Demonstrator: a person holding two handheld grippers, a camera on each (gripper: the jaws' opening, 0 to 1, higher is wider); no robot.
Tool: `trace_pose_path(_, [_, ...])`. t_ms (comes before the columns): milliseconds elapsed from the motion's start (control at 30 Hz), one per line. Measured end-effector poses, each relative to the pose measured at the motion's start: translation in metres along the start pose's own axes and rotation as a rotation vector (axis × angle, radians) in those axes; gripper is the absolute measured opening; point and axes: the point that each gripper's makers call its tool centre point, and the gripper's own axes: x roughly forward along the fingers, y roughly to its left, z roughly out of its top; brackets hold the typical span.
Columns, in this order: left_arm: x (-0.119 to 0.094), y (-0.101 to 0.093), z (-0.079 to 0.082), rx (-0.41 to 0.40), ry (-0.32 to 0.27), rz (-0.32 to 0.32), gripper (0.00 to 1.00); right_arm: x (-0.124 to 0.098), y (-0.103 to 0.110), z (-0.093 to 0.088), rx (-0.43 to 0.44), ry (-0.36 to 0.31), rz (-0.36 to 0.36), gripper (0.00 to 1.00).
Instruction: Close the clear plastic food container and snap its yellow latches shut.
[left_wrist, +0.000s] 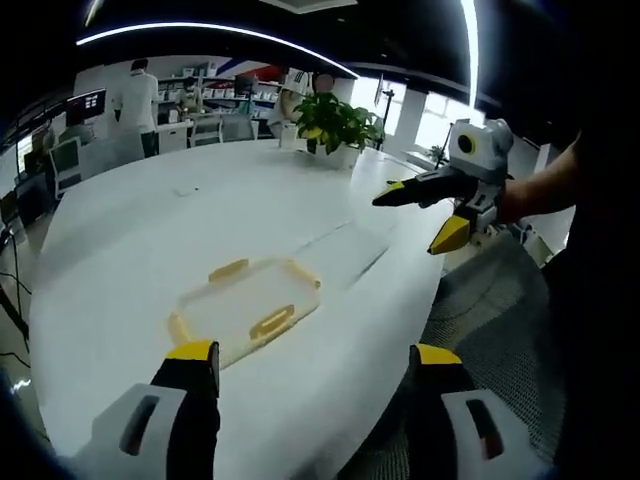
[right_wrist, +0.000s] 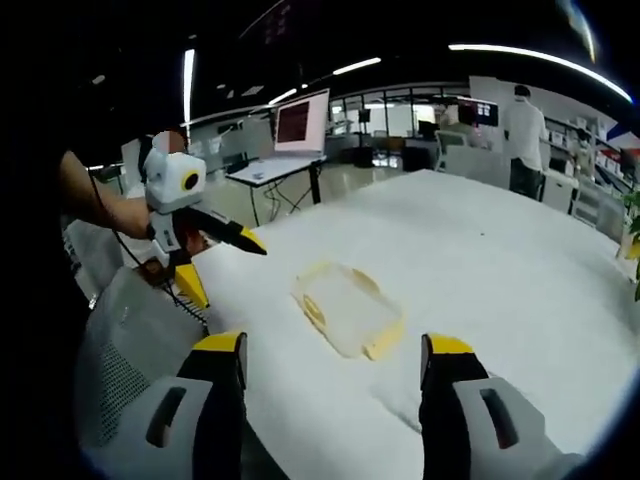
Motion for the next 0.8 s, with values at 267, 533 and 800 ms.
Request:
trace_pose_path(267, [0.005,0.008,0.003,-0.012,0.002,-0.007,0.72,0.008,-0.005,0.0,-0.003,0.017,0.02,0.68])
trace_pose_path(533, [0.003,0.016,-0.005,0.02,0.058,-0.017,0.71,0.015,-0.009,-0.006,-0.024,0.048,0.031,0.67])
trace_pose_path(800, [0.01,0.026,-0.011,0.065,0.123,-0.052,0.69,0.027,-0.017,-0.009,-0.072,0.103,0.042,0.64])
